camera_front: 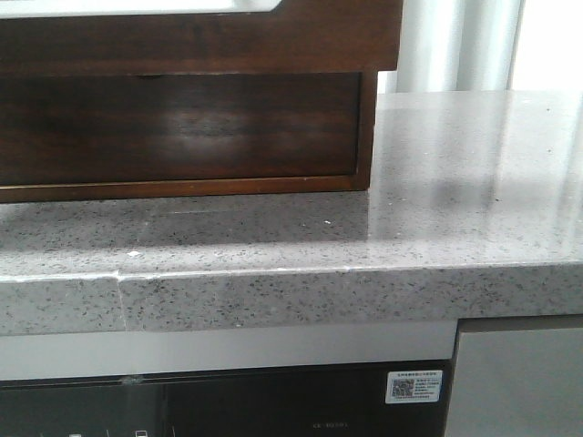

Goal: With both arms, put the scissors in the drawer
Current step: 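Lift the scissors with the right gripper and carry them over the open drawer, then lower the scissors into the drawer and open the right gripper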

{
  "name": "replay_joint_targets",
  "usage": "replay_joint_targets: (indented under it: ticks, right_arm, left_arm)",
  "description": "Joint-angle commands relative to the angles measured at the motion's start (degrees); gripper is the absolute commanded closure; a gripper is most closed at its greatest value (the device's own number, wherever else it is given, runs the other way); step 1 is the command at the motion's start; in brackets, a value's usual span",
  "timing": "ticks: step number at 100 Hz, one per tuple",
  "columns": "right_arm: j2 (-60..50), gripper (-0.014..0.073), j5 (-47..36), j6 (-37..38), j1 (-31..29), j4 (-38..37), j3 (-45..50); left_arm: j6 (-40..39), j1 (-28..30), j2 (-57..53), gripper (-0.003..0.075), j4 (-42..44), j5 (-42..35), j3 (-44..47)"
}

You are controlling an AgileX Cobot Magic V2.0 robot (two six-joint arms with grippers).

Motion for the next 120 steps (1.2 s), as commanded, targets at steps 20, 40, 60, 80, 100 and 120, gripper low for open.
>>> replay_joint_targets:
  ticks: [20, 40, 60, 80, 100, 120]
  right_arm:
    - [-1.02, 0.0430, -1.82, 1.99, -0.22, 0.48, -1.56]
    - [-1.02, 0.0424, -2.99, 2.80, -0.22, 0.45, -1.56]
    - [-1.14, 0.0424, -2.88, 3.95, -0.22, 0.35, -1.56]
    - [-2.61, 0.0459, -2.80, 6.63, -0.22, 0.35, -3.26]
    - [-6.23, 0.0666, -4.00, 8.97, -0.22, 0.35, -4.93]
    - [-10.29, 0.0708, -4.00, 12.05, -0.22, 0.35, -4.93]
  left_arm:
    - [-0.68, -0.58, 0.20, 0.0350, -2.26, -2.89, -2.14]
    - [-0.68, -0.58, 0.20, 0.0350, -2.26, -2.89, -2.14]
    - [-0.68, -0.58, 0.20, 0.0350, -2.26, -2.89, -2.14]
    - [-0.68, -0.58, 0.20, 0.0350, -2.26, -3.63, -2.14]
    - [-0.68, -0.58, 0.20, 0.0354, -2.16, -3.83, -2.17]
    - [-0.68, -0.58, 0.20, 0.0535, -2.05, -3.83, -2.17]
